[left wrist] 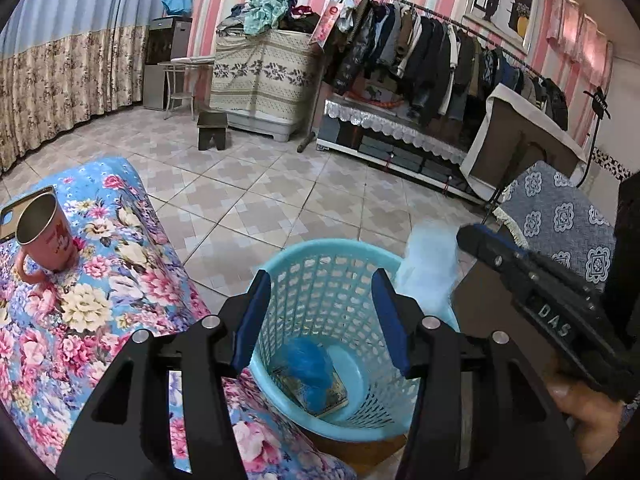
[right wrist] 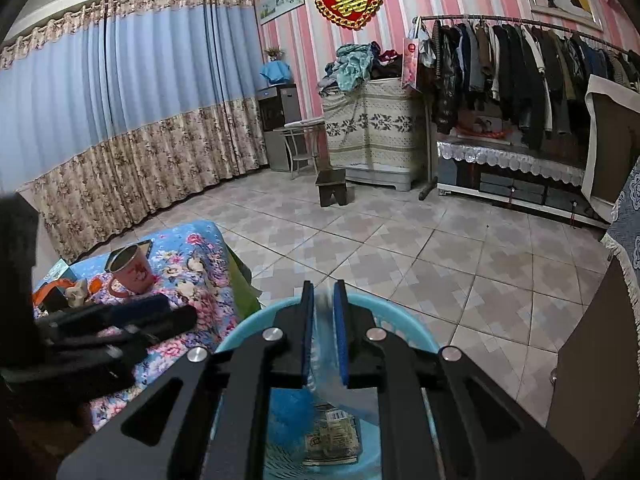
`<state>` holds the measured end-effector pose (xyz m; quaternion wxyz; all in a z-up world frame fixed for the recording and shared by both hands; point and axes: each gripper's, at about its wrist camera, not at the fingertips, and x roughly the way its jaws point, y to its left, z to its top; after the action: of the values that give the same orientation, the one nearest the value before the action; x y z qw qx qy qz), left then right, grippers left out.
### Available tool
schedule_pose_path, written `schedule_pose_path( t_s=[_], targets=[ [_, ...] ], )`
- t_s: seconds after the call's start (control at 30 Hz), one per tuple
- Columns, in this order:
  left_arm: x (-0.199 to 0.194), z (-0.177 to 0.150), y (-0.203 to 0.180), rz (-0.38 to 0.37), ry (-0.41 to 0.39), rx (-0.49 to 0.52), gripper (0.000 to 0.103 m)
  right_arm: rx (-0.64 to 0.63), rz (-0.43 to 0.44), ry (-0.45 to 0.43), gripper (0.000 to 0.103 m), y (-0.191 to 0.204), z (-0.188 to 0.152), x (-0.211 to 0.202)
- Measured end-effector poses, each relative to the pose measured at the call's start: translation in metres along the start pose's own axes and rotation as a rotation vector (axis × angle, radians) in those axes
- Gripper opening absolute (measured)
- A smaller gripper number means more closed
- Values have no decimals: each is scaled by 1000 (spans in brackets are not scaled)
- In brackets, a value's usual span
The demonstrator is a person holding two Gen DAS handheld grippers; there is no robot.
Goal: Collect trash
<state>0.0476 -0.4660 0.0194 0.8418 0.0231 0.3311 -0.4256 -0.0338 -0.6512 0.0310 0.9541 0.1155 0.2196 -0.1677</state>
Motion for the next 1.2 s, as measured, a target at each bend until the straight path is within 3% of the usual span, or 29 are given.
schedule_pose_path(
  t_s=[0.1,0.4,0.63,0.77,0.87,0.93,1.0,1.2],
  targets=[
    [-3,3,9,-6,-3,-29,51,6,-9,11,23,-1,-6,6],
    [-64,-8,48,75,-85,-39,51,-11,32,-26,23,35,-16,-9],
    [-165,-38,142,287,-169,-64,51,-60,145,-10,23,124,-31,-1],
    [-225,-62,202,427,-216,-97,51,-78,227,-2,42,198,-41,2],
    [-264,-86,239,565,-259,-80,54,-118,294,15,43,253,-54,2],
    [-286,-104,264,648,-287,-77,60,-135,338,18,52,284,-64,0],
    [-303,-117,283,686,-308,-97,63,-143,363,23,62,313,-80,-1],
    [-330,-158,330,728,-339,-213,66,-212,363,70,65,355,-119,6]
  ],
)
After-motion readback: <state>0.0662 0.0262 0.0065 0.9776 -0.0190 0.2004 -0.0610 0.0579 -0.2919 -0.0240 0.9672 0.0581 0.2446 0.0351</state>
